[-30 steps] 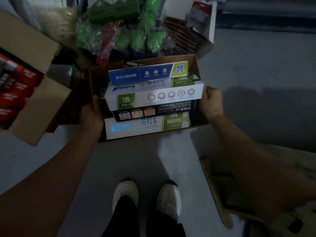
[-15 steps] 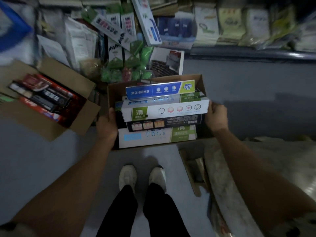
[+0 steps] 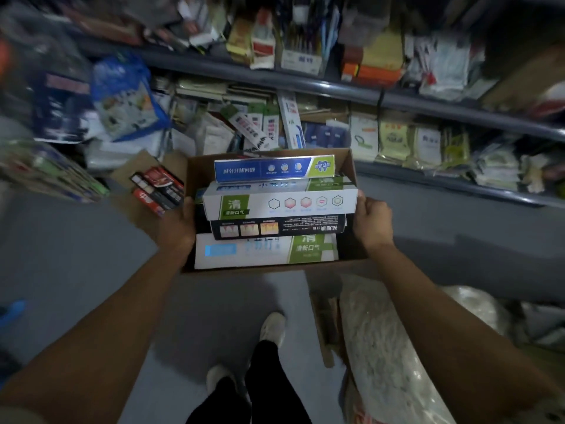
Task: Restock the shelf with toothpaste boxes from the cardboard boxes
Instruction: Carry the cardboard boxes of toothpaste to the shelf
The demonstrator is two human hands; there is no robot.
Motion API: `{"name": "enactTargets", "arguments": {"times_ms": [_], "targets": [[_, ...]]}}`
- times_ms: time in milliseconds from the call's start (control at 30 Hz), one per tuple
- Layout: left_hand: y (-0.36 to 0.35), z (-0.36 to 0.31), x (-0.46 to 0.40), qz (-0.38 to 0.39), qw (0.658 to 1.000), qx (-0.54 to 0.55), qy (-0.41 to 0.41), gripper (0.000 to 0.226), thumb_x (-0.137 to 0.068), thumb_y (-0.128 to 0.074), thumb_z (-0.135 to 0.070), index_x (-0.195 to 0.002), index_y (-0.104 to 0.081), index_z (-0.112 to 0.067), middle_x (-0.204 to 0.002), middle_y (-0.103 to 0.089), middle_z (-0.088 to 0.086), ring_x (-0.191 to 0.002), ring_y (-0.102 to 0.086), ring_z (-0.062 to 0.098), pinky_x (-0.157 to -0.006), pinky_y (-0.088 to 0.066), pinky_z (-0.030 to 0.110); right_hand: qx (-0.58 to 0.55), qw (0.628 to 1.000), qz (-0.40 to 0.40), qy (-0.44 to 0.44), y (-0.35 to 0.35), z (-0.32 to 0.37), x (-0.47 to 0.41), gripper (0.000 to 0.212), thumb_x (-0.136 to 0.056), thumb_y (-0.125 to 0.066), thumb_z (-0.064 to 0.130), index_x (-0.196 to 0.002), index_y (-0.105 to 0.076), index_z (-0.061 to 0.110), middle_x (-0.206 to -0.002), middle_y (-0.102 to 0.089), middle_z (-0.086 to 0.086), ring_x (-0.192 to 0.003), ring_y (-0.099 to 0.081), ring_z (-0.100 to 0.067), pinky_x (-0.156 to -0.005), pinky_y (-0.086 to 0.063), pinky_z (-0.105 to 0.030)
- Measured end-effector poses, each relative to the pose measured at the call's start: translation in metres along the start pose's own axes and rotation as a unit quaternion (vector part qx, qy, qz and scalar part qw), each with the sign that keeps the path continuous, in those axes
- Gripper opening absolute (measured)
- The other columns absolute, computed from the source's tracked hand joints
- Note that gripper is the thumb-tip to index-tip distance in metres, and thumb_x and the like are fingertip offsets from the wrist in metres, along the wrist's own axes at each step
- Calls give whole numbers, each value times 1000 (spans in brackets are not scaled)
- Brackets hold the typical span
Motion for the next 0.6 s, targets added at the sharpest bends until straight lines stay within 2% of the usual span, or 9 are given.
{"name": "enactTargets", "arguments": {"times_ms": [67,133,200,267,333,433,500,600], "targets": [[32,-6,11,-14,1000,17,-4,42,-103,-39,-37,-102,-64,-3,-100,-64,17,-94,-59,26,-85,-48,40,10,1000,7,26,7,30,13,52,-103,-38,31,-67,-53,-4,-79,-64,-26,-65,-52,-28,-60,-33,-30],[66,-2,21,-22,999,22,23,47,-102,-39,-41,-104,-64,-1,-100,-65,14,-93,-60,24,-83,-48,36,19,998,18,55,8,58,28,53,-103,-38,31,-72,-58,-7,-82,-65,-27,-69,-54,-30,-62,-33,-30],[100,9,31,-32,998,37,49,56,-98,-40,-52,-103,-66,-2,-103,-68,17,-95,-63,28,-88,-51,43,25,995,26,89,5,83,44,53,-103,-39,31,-80,-62,-11,-87,-66,-28,-77,-60,-35,-65,-37,-32],[137,14,50,-54,995,50,67,57,-98,-40,-50,-92,-66,1,-95,-68,21,-89,-65,29,-84,-52,48,23,991,42,128,-3,108,62,49,-103,-38,29,-88,-64,-11,-93,-66,-28,-85,-62,-38,-69,-42,-36],[174,18,74,-92,992,41,72,54,-102,-36,-40,-88,-65,4,-87,-65,21,-82,-61,26,-76,-49,41,18,983,68,171,-14,132,83,48,-103,-38,26,-89,-65,-11,-93,-67,-27,-84,-63,-36,-71,-45,-38],[224,37,113,-142,984,40,97,54,-103,-33,-37,-90,-65,4,-88,-62,19,-82,-58,25,-72,-39,31,33,967,106,228,-34,163,121,50,-102,-39,22,-79,-63,-15,-85,-65,-32,-75,-60,-35,-67,-42,-39],[255,52,139,-182,976,25,116,55,-104,-33,-36,-93,-66,6,-90,-62,22,-86,-58,29,-73,-35,30,44,954,133,266,-47,181,144,51,-102,-39,22,-76,-62,-16,-80,-64,-32,-71,-58,-34,-64,-38,-38],[291,79,181,-245,958,29,146,56,-103,-33,-36,-91,-66,8,-98,-65,30,-98,-62,39,-75,-37,34,79,906,186,372,-67,204,178,45,-103,-37,16,-82,-62,-16,-84,-65,-34,-76,-63,-37,-63,-35,-36]]}}
Point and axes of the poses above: each hand's wrist, its own x-axis away from the middle knuckle, its own y-axis out of the back of the hand, z = x × y, the point moved 1 cm from there along -x, towards the middle knuckle
